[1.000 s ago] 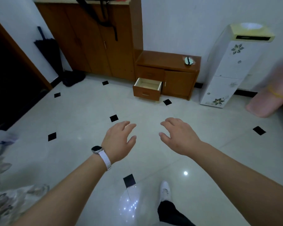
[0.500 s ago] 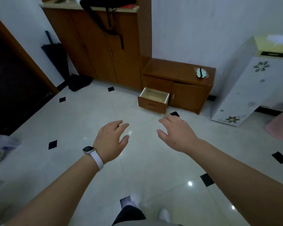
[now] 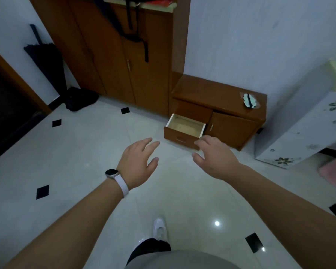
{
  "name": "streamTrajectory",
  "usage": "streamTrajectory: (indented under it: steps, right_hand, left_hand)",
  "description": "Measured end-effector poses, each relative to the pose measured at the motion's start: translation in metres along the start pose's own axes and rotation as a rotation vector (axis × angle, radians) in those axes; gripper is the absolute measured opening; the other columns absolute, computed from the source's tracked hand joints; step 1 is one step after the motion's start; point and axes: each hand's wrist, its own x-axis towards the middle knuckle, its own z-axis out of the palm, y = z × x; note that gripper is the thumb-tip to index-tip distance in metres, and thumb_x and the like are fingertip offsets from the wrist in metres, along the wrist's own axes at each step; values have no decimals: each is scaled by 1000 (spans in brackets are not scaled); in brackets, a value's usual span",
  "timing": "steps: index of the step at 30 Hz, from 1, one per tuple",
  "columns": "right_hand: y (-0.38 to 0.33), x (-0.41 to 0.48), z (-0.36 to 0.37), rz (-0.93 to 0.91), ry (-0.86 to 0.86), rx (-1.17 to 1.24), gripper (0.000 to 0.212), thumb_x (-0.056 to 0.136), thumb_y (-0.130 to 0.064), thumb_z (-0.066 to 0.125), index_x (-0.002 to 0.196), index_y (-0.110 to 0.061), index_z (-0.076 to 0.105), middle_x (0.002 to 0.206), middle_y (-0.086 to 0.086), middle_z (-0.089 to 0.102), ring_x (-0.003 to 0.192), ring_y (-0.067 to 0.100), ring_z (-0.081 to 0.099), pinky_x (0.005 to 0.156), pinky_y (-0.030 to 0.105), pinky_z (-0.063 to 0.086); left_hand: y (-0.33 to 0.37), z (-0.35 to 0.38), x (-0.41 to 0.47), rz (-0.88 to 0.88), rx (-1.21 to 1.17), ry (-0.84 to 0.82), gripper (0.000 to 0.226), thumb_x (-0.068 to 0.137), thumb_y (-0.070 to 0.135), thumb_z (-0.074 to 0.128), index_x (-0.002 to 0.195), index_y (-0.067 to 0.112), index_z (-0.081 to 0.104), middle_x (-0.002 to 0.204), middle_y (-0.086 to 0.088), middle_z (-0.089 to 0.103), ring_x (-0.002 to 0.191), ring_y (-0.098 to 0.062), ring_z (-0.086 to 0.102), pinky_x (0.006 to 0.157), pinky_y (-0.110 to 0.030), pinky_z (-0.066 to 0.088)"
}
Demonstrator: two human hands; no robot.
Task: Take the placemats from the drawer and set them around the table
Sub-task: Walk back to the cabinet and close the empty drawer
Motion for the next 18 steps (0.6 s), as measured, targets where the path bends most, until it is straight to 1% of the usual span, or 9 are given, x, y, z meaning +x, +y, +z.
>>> streamTrajectory:
  steps: [2, 5, 7, 10, 12, 14, 18]
  right_hand:
    - [-6, 39, -8, 7, 36, -23, 51, 94, -51, 41, 134, -22, 52, 136, 0, 52, 122, 21, 48, 96, 40, 44]
    - [-13, 86, -17, 28, 85, -37, 47, 93, -51, 42, 126, -21, 56, 125, 1, 57, 112, 20, 52, 90, 40, 49]
    - [-14, 106, -16, 48, 85, -36, 46, 93, -49, 44, 127, -20, 56, 126, 1, 57, 114, 20, 51, 91, 40, 49]
    - [-9, 135, -13, 62, 63, -51, 45, 94, -47, 46, 129, -20, 55, 130, 3, 55, 117, 24, 49, 92, 40, 46]
    - [-4, 156, -11, 73, 45, -55, 45, 94, -48, 45, 128, -20, 55, 129, 4, 55, 117, 24, 49, 91, 40, 45]
    - [4, 179, -7, 74, 34, -48, 46, 94, -48, 44, 128, -19, 54, 128, 3, 54, 115, 24, 48, 89, 41, 45]
    - [33, 225, 10, 86, 4, -22, 47, 95, -47, 44, 130, -18, 53, 133, 4, 52, 119, 25, 47, 91, 41, 43]
  left_hand:
    - [-24, -13, 33, 38, 25, 8, 50, 91, 32, 57, 138, 15, 54, 140, -14, 54, 127, -35, 51, 104, -51, 42]
    - [-59, -24, 79, 75, 74, 8, 48, 92, 29, 62, 138, 14, 54, 141, -15, 53, 129, -35, 49, 106, -52, 39]
    - [-74, -26, 103, 79, 83, -3, 48, 92, 29, 62, 137, 13, 55, 141, -16, 53, 130, -36, 48, 106, -53, 39]
    - [-93, -22, 134, 107, 91, -22, 48, 90, 33, 57, 135, 13, 57, 139, -16, 55, 128, -37, 50, 105, -54, 39]
    - [-105, -13, 156, 99, 98, -37, 48, 91, 34, 57, 135, 14, 57, 141, -15, 53, 130, -36, 49, 108, -55, 36]
    - [-115, -1, 178, 83, 103, -61, 49, 92, 34, 59, 137, 16, 55, 144, -14, 51, 133, -35, 46, 110, -53, 31]
    - [-130, 27, 229, 102, 125, -140, 54, 94, 38, 56, 144, 19, 46, 149, -12, 45, 137, -32, 40, 113, -50, 27]
